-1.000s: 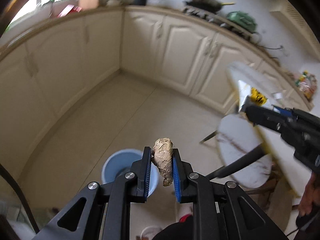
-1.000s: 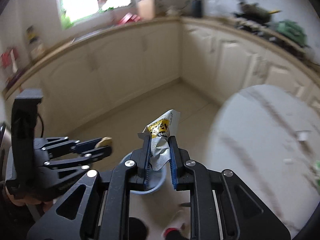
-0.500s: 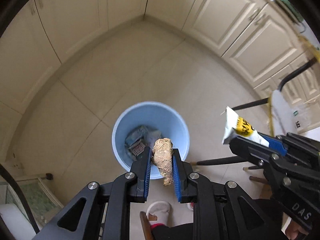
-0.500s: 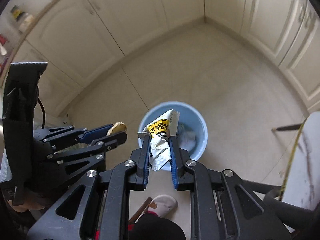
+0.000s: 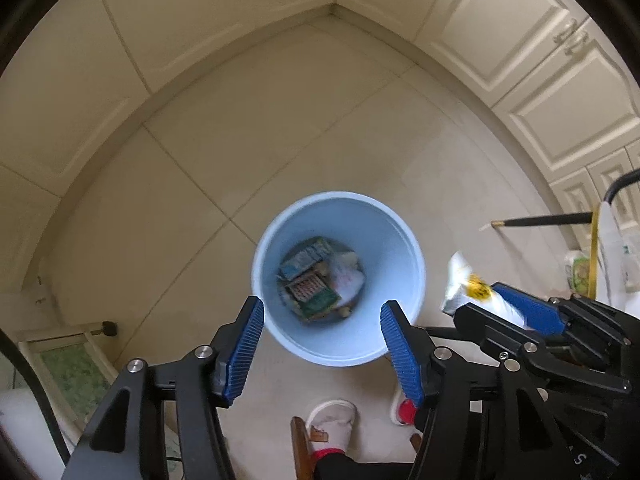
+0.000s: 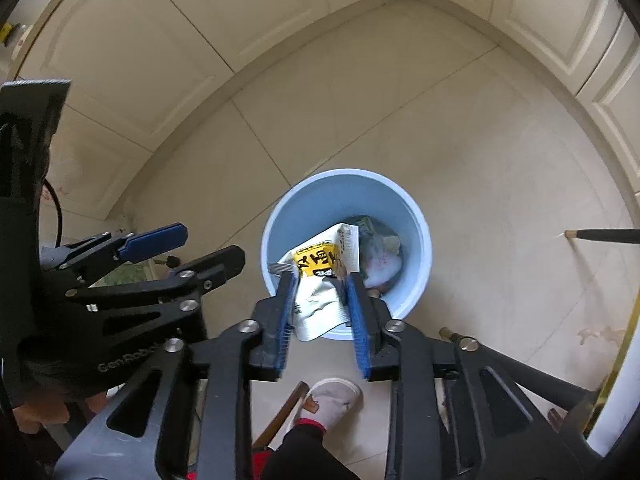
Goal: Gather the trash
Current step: 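Carry ginger and snack bag over the blue bin and open both tools, then raise both tools from the bin and return toward the table, then grasp the small yogurt cup with the left tool while the right tool grasps the green-checkered bag, then carry yogurt cup and checkered bag over the blue bin and open both tools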
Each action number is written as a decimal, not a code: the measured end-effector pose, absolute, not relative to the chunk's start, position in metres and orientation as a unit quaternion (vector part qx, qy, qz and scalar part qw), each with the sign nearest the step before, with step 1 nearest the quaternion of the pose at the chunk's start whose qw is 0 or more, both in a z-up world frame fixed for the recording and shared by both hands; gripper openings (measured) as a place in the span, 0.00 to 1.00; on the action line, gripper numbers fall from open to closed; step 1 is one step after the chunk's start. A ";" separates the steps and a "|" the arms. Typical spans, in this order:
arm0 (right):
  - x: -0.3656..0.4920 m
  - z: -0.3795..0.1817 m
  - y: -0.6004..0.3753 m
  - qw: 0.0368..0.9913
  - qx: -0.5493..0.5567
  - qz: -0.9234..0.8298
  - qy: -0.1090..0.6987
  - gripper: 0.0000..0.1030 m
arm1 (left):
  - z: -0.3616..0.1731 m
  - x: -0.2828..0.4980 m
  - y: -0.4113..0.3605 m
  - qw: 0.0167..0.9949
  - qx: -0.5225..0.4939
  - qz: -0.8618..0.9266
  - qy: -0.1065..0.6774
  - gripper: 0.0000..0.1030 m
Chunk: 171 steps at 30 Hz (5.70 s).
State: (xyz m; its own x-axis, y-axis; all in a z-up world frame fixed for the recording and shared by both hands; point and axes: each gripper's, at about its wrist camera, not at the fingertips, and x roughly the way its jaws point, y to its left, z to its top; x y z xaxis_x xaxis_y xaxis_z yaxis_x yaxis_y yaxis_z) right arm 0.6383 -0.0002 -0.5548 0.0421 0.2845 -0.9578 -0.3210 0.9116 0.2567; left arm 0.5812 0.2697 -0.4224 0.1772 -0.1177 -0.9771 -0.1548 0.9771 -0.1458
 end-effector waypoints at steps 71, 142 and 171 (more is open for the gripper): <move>0.251 -0.046 -0.204 0.994 -0.038 -0.078 0.066 1.00 | -0.133 0.133 -0.090 0.999 0.010 -0.043 0.030 0.99; 0.546 -0.285 -0.504 0.867 0.119 -0.133 0.466 0.55 | -0.279 0.692 -0.349 0.867 0.122 -0.200 0.439 0.97; 0.511 -0.265 -0.446 0.879 0.125 -0.092 0.450 0.55 | -0.268 0.643 -0.248 0.849 0.043 -0.311 0.426 0.23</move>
State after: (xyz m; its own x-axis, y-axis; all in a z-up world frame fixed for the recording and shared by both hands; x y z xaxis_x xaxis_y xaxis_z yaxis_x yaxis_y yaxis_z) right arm 0.5113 -0.4465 -0.2649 0.5776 -0.0485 -0.8148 0.2733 0.9521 0.1371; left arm 0.6428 -0.2482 -0.2677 0.4445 -0.4909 -0.7493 0.5644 0.8030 -0.1913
